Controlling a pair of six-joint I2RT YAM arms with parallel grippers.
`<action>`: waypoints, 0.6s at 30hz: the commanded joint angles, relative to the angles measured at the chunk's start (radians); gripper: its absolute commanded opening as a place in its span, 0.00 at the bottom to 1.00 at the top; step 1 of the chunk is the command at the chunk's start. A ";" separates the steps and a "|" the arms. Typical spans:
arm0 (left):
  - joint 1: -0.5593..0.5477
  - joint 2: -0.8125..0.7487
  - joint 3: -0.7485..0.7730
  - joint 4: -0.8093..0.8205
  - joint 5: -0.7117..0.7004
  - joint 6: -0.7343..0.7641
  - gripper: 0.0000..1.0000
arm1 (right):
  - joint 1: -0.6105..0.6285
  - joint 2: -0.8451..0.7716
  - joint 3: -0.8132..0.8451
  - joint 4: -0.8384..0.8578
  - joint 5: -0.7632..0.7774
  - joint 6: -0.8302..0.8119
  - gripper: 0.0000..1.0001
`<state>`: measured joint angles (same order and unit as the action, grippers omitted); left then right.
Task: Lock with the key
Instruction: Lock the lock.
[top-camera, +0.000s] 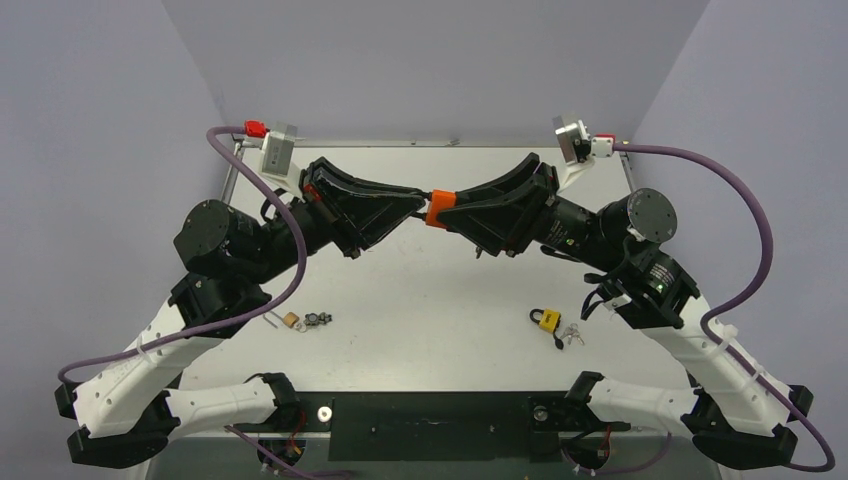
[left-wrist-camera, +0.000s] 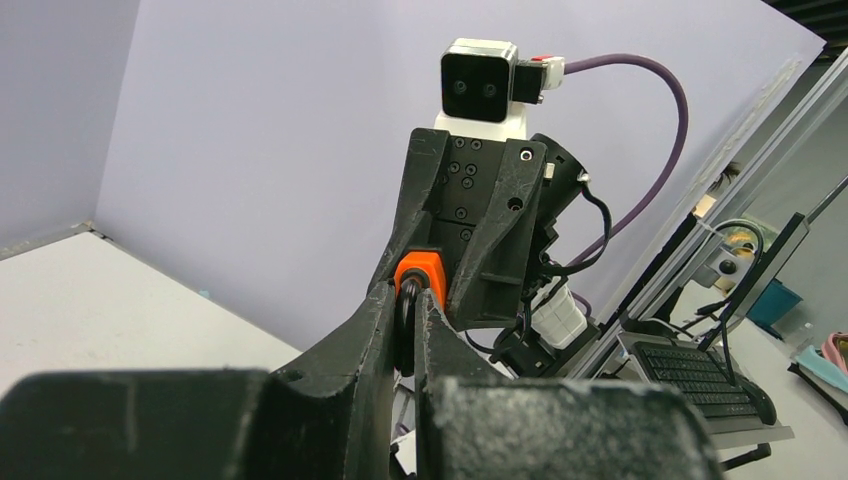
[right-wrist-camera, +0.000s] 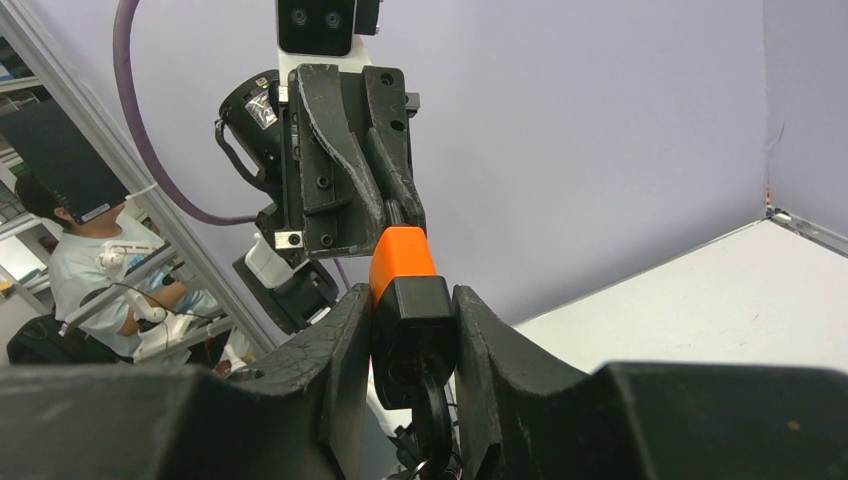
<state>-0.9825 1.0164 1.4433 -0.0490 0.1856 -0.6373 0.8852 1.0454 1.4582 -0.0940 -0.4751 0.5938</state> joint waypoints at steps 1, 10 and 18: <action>-0.100 0.132 -0.064 -0.126 0.205 -0.030 0.00 | 0.020 0.143 -0.009 0.005 0.061 -0.053 0.00; -0.135 0.150 -0.106 -0.093 0.229 -0.039 0.00 | 0.020 0.172 0.008 0.011 0.024 -0.051 0.00; -0.158 0.167 -0.151 -0.069 0.232 -0.058 0.00 | 0.018 0.192 0.039 -0.010 0.012 -0.064 0.00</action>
<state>-1.0401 1.0187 1.3956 0.1036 0.1577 -0.6353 0.8852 1.0637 1.5097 -0.0933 -0.5232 0.5865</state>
